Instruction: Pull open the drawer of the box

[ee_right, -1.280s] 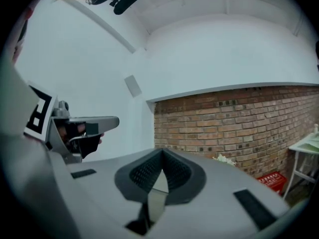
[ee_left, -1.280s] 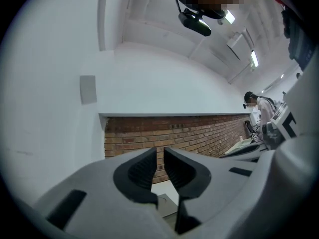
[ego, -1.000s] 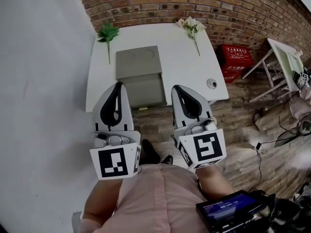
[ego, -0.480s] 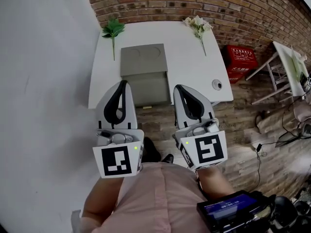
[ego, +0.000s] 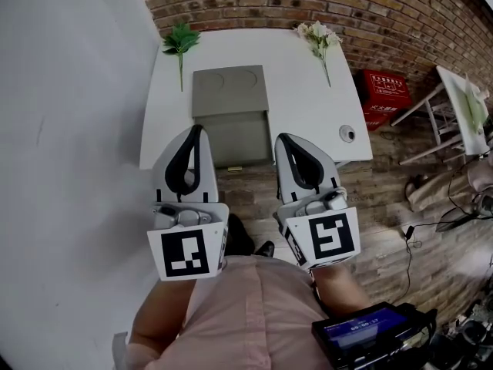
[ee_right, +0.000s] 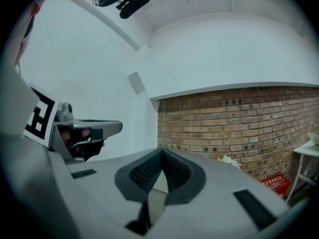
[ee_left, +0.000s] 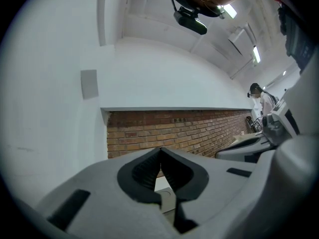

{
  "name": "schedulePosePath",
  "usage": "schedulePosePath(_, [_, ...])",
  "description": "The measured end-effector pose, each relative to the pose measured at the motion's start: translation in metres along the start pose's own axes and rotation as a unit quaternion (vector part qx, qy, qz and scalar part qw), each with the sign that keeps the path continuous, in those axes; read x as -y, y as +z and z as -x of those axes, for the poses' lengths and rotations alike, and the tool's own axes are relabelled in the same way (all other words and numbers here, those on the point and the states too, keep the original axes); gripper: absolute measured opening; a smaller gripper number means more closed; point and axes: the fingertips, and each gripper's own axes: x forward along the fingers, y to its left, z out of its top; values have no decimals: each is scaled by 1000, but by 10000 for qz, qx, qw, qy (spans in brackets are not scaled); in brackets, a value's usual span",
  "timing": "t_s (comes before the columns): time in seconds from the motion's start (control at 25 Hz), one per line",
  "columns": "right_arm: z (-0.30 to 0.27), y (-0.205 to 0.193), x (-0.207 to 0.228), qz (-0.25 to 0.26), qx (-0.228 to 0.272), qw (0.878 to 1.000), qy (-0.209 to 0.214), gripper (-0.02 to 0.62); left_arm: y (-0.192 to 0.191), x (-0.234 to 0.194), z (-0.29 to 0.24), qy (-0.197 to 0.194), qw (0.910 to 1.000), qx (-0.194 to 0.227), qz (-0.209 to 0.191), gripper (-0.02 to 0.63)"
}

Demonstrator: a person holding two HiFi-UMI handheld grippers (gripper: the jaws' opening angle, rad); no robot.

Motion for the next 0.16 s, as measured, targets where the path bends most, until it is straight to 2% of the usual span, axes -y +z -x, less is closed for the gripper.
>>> schedulePosePath(0.16, [-2,-3,1,10,-22,10000,-3,3,-5,1,-2,-6,10000,-47,-3,8])
